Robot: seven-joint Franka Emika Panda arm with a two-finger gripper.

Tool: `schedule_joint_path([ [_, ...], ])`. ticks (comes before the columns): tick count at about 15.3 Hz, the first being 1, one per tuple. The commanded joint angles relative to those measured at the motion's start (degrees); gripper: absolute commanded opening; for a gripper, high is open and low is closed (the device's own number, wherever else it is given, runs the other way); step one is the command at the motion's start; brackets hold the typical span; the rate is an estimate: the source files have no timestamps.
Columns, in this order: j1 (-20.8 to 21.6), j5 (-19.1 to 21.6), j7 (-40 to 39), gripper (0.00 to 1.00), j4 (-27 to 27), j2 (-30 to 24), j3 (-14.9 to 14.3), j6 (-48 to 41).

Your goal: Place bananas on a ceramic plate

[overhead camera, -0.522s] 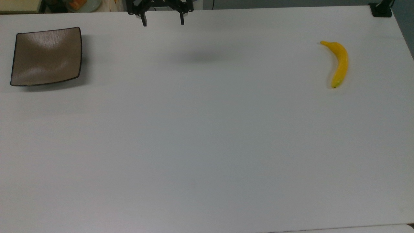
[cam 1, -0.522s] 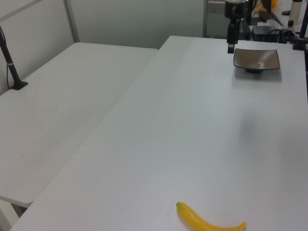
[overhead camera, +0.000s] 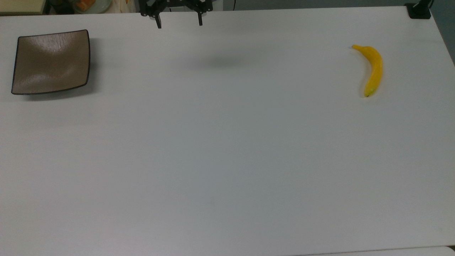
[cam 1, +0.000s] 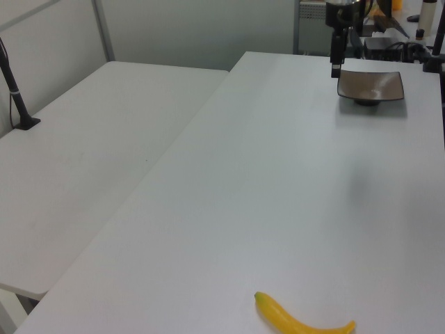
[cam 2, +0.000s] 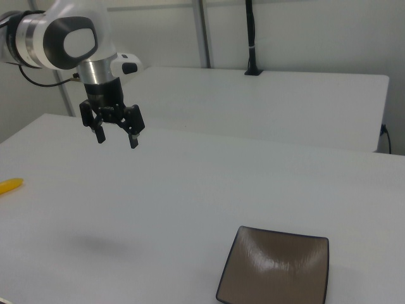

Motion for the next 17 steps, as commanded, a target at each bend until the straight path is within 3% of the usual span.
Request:
schedule_joint_path([
  [1,0.46,-1.04,-0.97,1.00,0.04,-1.10,-0.64,-1.86],
  [17,0.81,-0.16,2.36,1.00,-0.05,-1.01,-0.37,-1.78],
])
